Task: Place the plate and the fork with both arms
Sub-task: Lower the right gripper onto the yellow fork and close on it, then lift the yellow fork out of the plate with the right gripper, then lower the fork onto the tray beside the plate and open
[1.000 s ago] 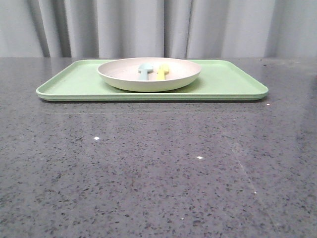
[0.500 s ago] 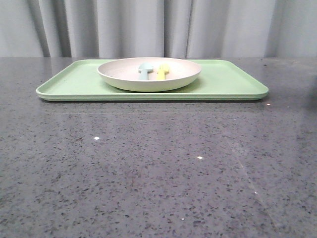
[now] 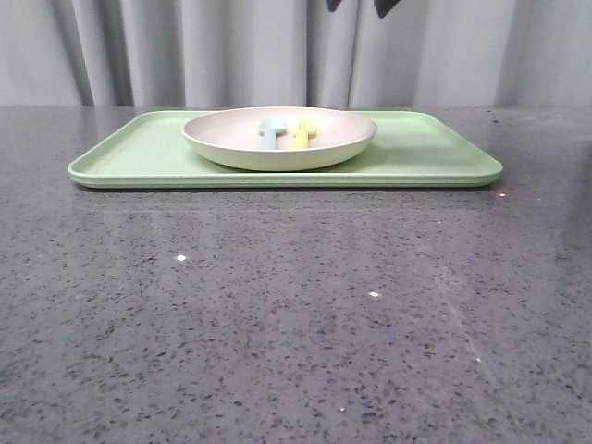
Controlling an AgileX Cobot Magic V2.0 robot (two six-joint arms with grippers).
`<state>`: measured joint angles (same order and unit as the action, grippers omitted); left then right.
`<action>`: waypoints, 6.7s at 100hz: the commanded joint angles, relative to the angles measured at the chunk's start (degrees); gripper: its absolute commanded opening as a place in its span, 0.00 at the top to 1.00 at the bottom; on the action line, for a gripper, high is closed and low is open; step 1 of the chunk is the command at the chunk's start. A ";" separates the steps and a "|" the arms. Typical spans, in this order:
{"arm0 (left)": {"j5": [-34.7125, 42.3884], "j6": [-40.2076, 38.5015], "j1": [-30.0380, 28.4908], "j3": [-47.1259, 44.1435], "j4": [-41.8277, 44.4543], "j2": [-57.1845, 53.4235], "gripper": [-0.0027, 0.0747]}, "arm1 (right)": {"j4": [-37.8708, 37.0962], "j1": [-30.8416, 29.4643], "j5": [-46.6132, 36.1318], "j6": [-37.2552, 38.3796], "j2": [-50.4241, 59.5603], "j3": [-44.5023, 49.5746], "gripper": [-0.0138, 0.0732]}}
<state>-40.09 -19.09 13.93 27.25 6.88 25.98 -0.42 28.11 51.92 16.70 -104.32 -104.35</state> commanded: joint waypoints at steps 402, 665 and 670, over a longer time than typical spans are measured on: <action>4.45 -0.77 -0.03 1.56 -0.23 0.20 0.44 | -15.26 6.49 12.86 19.60 -15.70 -23.01 0.73; 5.58 -0.77 -0.03 1.56 -0.01 0.20 0.44 | -5.61 -6.15 -0.89 3.76 -4.88 6.09 0.45; 5.58 -0.77 -0.03 1.56 -0.01 0.20 0.44 | -5.61 -6.15 -0.89 3.76 -4.88 6.09 0.42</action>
<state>-38.64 -19.09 13.93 27.25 6.80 25.98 -5.62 22.33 52.89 21.19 -113.26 -97.13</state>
